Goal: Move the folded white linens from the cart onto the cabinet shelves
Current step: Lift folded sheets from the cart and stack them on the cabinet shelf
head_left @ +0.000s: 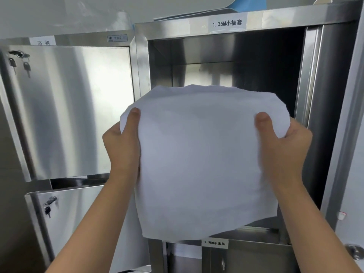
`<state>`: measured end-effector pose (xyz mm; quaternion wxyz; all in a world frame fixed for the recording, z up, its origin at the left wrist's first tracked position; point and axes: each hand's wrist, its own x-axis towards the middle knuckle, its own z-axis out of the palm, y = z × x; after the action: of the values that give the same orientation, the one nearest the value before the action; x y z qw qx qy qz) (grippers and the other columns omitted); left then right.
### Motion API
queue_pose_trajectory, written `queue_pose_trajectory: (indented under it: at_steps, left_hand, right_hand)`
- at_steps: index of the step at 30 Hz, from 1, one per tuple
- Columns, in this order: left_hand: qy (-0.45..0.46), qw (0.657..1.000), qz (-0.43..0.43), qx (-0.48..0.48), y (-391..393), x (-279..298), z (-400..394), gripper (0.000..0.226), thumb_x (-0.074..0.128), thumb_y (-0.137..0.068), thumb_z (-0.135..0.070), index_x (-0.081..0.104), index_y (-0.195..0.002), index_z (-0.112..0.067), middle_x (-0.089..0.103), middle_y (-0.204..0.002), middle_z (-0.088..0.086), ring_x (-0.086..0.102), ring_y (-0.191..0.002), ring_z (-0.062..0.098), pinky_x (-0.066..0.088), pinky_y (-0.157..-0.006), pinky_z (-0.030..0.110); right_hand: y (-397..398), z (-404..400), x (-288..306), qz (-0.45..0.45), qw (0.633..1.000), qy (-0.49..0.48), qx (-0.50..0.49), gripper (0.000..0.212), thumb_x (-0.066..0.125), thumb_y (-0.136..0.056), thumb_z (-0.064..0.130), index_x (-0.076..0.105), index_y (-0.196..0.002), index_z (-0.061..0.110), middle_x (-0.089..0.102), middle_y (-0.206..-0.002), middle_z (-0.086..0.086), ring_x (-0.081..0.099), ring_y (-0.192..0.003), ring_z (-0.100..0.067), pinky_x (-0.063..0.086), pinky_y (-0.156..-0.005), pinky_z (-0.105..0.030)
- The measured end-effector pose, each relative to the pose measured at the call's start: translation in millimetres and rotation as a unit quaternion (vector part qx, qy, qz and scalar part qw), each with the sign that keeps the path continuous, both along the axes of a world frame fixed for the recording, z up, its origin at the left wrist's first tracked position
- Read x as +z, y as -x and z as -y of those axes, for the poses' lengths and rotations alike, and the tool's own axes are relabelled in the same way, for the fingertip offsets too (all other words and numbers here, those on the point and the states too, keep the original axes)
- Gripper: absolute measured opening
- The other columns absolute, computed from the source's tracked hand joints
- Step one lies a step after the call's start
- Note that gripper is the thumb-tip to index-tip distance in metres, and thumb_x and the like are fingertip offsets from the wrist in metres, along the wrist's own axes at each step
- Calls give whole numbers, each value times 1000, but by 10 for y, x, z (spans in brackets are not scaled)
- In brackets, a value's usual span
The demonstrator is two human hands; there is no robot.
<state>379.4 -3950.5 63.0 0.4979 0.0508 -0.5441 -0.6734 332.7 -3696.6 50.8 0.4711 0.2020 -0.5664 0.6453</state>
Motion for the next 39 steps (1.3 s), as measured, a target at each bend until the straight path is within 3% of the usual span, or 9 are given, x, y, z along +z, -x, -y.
queue_pose_trajectory:
  at_steps: [3, 8, 11, 16, 19, 28, 33, 35, 39]
  left_hand:
    - [1, 1000, -18, 18, -175, 69, -48, 59, 70, -88, -44, 30, -48, -25, 30, -52, -11, 31, -51, 12, 29, -49, 21]
    - [10, 997, -60, 47, -448, 174, -139, 56, 69, -90, -40, 29, -54, -25, 29, -51, -12, 29, -50, 9, 27, -46, 19]
    - [15, 995, -93, 45, -605, 239, -181, 58, 68, -92, -37, 36, -45, -25, 34, -47, -16, 33, -46, 6, 30, -44, 15]
    - [27, 990, -117, 70, -875, 334, -141, 64, 67, -92, -36, 30, -41, -26, 27, -46, -16, 27, -45, 7, 25, -43, 18]
    - [40, 988, -125, 84, -1011, 368, -88, 65, 65, -93, -36, 34, -38, -25, 28, -43, -17, 27, -43, 5, 26, -42, 17]
    - [20, 984, -122, 125, -1372, 378, 339, 64, 69, -87, -42, 14, -66, -16, 19, -56, -5, 18, -54, 15, 16, -48, 28]
    - [8, 981, -98, 165, -1667, 284, 712, 62, 68, -86, -42, 24, -67, -3, 17, -61, -4, 16, -61, 19, 16, -53, 32]
    - [16, 979, -94, 181, -1807, 269, 854, 60, 66, -86, -42, 40, -72, 10, 15, -68, 4, 16, -69, 25, 14, -58, 37]
    - [31, 973, -90, 210, -2074, 270, 1124, 62, 66, -85, -43, 50, -84, 17, 24, -76, 12, 20, -73, 29, 19, -57, 36]
  right_hand:
    - [-192, -5, 80, -37, 999, 2, 17, 16, 67, -90, 37, 60, -77, 29, 64, -68, 31, 65, -69, 4, 47, -54, -9]
    - [-427, -55, 187, -80, 996, 11, 32, 14, 67, -90, 43, 60, -81, 34, 66, -75, 33, 68, -76, 3, 49, -57, -9]
    - [-517, -62, 242, -91, 994, 28, 45, 20, 66, -84, 51, 60, -78, 33, 65, -72, 31, 67, -72, 3, 48, -55, -8]
    - [-654, 3, 314, -117, 992, 25, 45, 25, 71, -90, 35, 56, -71, 31, 61, -62, 30, 63, -62, 6, 43, -52, -6]
    - [-766, 78, 358, -130, 990, 27, 51, 21, 66, -85, 44, 55, -70, 34, 61, -63, 31, 63, -63, 5, 42, -52, -6]
    - [-825, 538, 407, -108, 992, 25, 65, 47, 64, -81, 56, 47, -59, 18, 48, -53, 8, 48, -51, -4, 38, -47, -14]
    - [-976, 998, 365, -103, 989, 12, 102, 57, 62, -82, 55, 36, -56, 12, 37, -52, 2, 35, -49, -4, 29, -48, -14]
    - [-1064, 1196, 342, -98, 987, 16, 126, 53, 63, -81, 51, 30, -56, 19, 35, -48, 10, 33, -46, -2, 26, -46, -10]
    - [-1179, 1521, 305, -87, 982, 24, 165, 50, 64, -80, 50, 30, -56, 23, 35, -48, 14, 33, -47, -3, 26, -47, -11]
